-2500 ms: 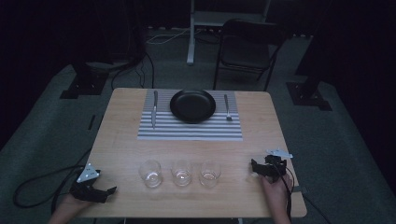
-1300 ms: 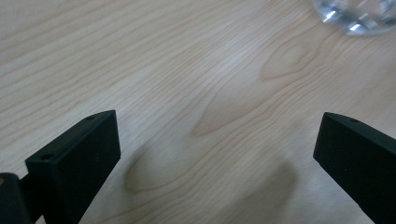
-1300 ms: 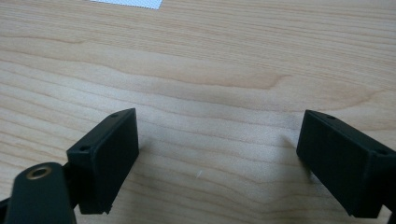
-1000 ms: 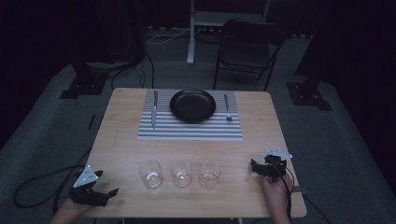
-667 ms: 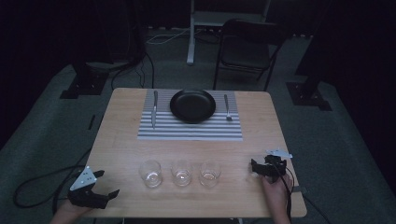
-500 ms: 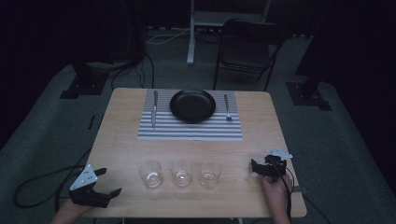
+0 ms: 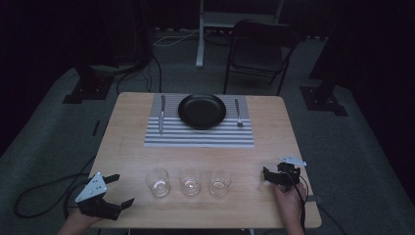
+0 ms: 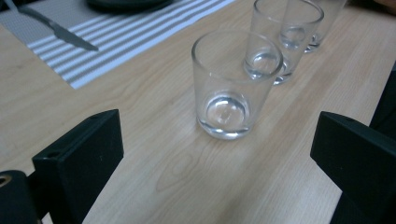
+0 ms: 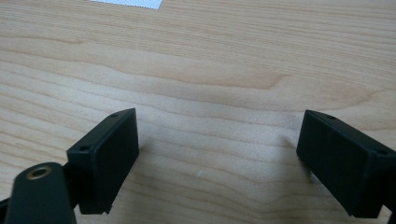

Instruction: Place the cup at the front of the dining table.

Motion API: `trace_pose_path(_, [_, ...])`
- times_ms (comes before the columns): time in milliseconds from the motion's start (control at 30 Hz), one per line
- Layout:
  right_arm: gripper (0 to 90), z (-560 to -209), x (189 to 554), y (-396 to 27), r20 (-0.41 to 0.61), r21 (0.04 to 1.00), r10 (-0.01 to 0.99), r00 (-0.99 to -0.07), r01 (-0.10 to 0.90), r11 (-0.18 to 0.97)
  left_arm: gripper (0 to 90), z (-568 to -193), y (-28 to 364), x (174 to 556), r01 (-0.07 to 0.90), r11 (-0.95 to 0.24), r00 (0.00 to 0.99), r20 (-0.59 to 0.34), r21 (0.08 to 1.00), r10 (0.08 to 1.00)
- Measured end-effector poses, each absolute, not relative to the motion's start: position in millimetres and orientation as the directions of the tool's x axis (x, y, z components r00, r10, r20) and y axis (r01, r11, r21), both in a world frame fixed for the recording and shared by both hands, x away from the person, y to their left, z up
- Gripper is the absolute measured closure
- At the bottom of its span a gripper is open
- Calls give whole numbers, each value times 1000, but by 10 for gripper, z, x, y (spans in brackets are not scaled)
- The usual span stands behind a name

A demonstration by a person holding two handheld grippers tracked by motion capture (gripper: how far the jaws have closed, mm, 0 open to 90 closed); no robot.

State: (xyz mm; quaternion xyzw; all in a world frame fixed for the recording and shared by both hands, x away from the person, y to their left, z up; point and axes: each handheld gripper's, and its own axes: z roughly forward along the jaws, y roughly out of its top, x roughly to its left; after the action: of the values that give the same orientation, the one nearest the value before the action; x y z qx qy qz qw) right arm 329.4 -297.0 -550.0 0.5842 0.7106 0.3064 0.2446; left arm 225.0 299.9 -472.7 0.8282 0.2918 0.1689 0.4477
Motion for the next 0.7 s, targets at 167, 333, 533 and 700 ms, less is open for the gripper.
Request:
trace_pose_path(167, [123, -5500, 3294, -2970, 10, 721, 980, -198, 681, 130, 29, -4662, 2955, 2261, 311, -422, 781, 24, 852, 624])
trace_pose_path(333, [123, -5500, 3294, -2970, 10, 721, 980, -198, 681, 130, 29, -4604, 2889, 2304, 293, -434, 797, 34, 852, 604])
trace_pose_path(533, [123, -5500, 3294, -2970, 10, 721, 980, -198, 681, 130, 29, -4576, 2796, 2355, 280, -463, 819, 42, 841, 572])
trace_pose_path(700, [123, -5500, 3294, -2970, 10, 721, 980, -198, 681, 130, 29, -4513, 2742, 2399, 266, -473, 831, 49, 840, 554])
